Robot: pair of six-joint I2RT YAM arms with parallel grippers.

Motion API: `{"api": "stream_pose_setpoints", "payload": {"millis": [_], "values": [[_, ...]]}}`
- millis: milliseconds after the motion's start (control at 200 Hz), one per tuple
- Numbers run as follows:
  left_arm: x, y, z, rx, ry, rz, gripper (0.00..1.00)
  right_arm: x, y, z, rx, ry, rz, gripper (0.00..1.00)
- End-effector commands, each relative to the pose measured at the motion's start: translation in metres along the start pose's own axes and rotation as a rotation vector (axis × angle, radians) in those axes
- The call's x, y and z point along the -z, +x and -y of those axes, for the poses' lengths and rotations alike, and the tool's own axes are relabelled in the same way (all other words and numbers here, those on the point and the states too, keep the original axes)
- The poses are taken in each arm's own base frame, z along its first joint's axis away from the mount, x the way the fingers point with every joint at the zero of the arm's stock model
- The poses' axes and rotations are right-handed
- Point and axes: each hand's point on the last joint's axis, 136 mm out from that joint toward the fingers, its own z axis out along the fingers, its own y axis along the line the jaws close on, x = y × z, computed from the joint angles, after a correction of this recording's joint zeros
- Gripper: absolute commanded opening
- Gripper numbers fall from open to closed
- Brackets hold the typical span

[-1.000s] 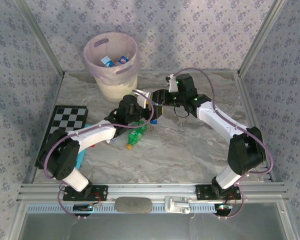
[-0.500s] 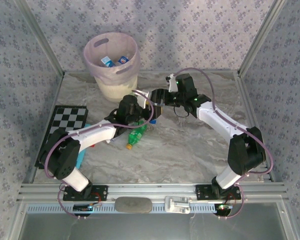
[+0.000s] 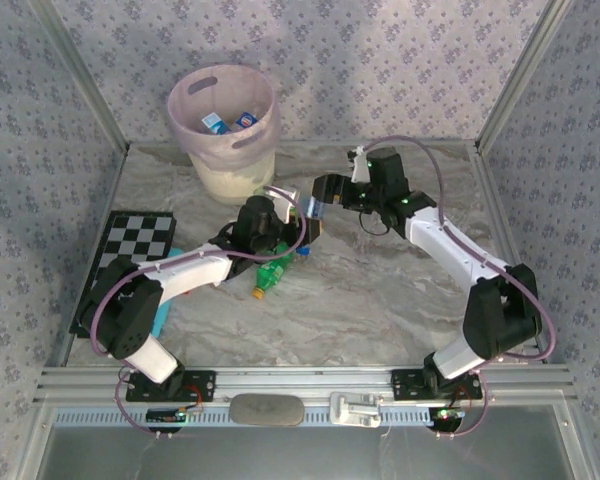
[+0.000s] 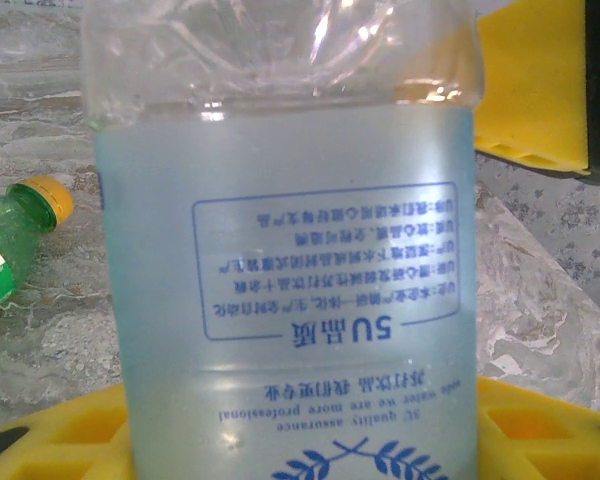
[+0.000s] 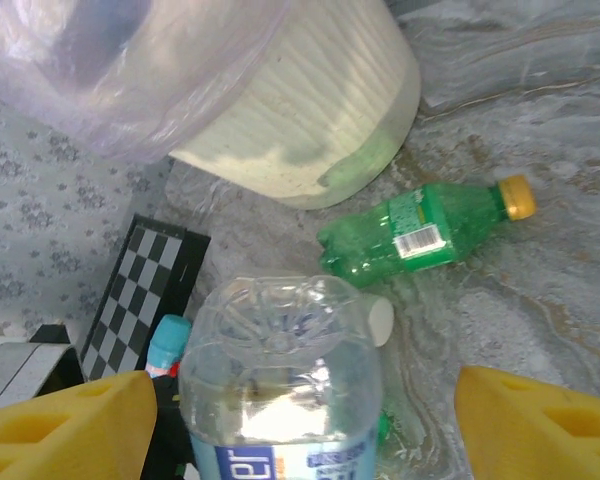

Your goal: Put the plastic bottles in the bin

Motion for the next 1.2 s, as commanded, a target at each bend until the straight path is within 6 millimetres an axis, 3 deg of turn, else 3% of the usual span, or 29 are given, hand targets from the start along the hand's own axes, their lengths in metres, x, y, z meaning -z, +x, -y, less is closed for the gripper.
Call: {"api": "stream_pose_setpoints", "payload": {"millis": [0,160,235,660,875,1194], "values": [[0.008,-0.015,0.006,-0.009,0.011,0.038,0.56,0.009,0.001,0.014,-0.032,0.048,0.031,0.8],[0.024,-0.047,0.004,-0.037,-0.003,0.091,0.56,0.012,0.005,0.029,-0.034,0.112,0.048,0.89],[0.034,-0.068,0.005,-0.073,-0.007,0.116,0.56,0.012,0.009,0.035,-0.038,0.127,0.045,1.0],[0.104,-0.206,-0.006,-0.363,-0.182,0.235,0.57,0.005,0.026,0.051,-0.061,0.148,0.034,1.0],[0.129,-0.258,-0.043,-0.423,-0.317,0.237,0.57,0.001,0.035,0.052,-0.057,0.15,0.019,1.0],[0.138,-0.297,-0.112,-0.458,-0.464,0.149,0.57,-0.001,0.041,0.054,-0.052,0.157,0.006,1.0]]}}
